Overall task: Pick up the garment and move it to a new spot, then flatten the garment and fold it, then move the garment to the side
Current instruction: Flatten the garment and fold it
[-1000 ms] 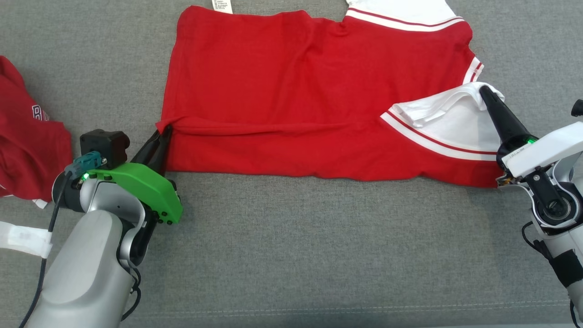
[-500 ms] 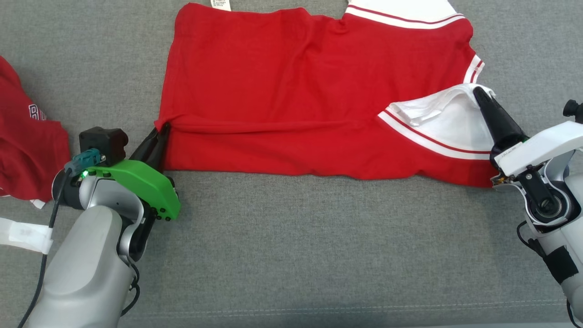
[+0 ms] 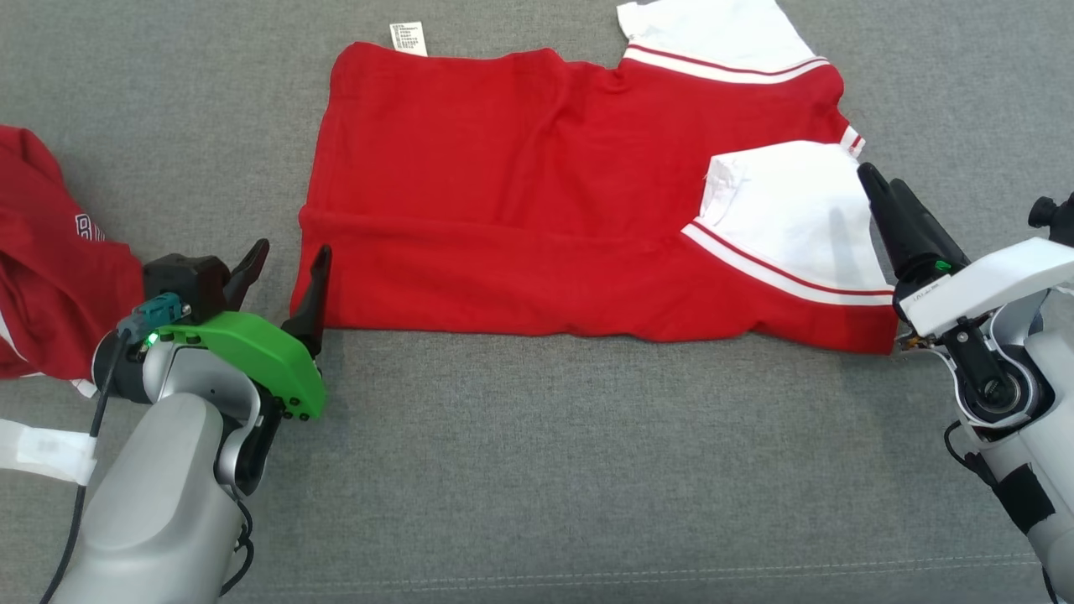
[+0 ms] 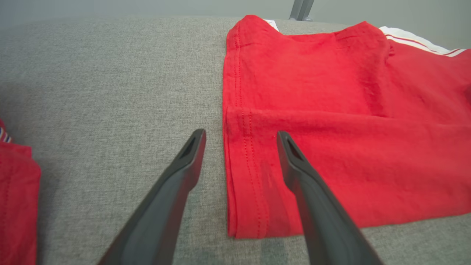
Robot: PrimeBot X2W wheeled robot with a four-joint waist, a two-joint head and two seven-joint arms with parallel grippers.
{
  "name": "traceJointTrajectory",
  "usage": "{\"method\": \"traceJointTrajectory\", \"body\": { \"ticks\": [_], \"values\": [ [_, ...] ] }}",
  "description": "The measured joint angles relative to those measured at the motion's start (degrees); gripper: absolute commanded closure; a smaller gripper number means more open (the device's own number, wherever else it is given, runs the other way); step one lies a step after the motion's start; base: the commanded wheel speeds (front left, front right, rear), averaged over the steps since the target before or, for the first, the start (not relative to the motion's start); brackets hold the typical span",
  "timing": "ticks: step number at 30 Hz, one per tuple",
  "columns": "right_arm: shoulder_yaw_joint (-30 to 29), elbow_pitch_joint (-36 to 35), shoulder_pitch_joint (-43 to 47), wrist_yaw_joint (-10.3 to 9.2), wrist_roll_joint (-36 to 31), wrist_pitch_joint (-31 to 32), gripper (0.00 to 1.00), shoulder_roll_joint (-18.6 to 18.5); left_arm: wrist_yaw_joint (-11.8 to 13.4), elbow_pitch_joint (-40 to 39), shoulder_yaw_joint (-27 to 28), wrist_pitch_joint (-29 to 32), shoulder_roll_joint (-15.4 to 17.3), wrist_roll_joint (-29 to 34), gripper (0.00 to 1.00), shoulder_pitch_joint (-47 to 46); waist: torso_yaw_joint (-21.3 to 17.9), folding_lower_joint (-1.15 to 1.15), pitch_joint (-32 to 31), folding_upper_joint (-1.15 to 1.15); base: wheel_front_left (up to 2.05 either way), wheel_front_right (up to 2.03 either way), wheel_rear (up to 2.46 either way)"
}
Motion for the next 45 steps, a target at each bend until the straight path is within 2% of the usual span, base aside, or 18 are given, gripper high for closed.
{"method": "traceJointTrajectory", "body": {
  "ticks": [20, 32, 45],
  "values": [
    [5.13, 0.89, 9.91, 0.01, -4.05, -2.97, 0.00, -2.70, 0.08, 1.45, 0.79, -1.51, 0.93, -0.88, 0.00, 7.45, -1.93, 0.00, -5.93, 0.00, 0.00, 0.00, 0.00],
    [5.50, 2.61, 11.23, 0.01, -3.24, -2.85, 0.00, -0.27, 0.24, -0.03, 0.82, -0.98, 0.91, -1.07, 0.00, 7.34, -2.13, 0.00, -3.88, 0.00, 0.00, 0.00, 0.00],
    [6.00, 3.77, 10.17, 0.02, -2.25, -2.13, 0.00, 0.52, -0.01, 0.66, 0.93, 1.35, 0.51, -3.07, 0.00, 6.94, -2.38, 0.00, -2.02, 0.00, 0.00, 0.00, 0.00]
  ]
}}
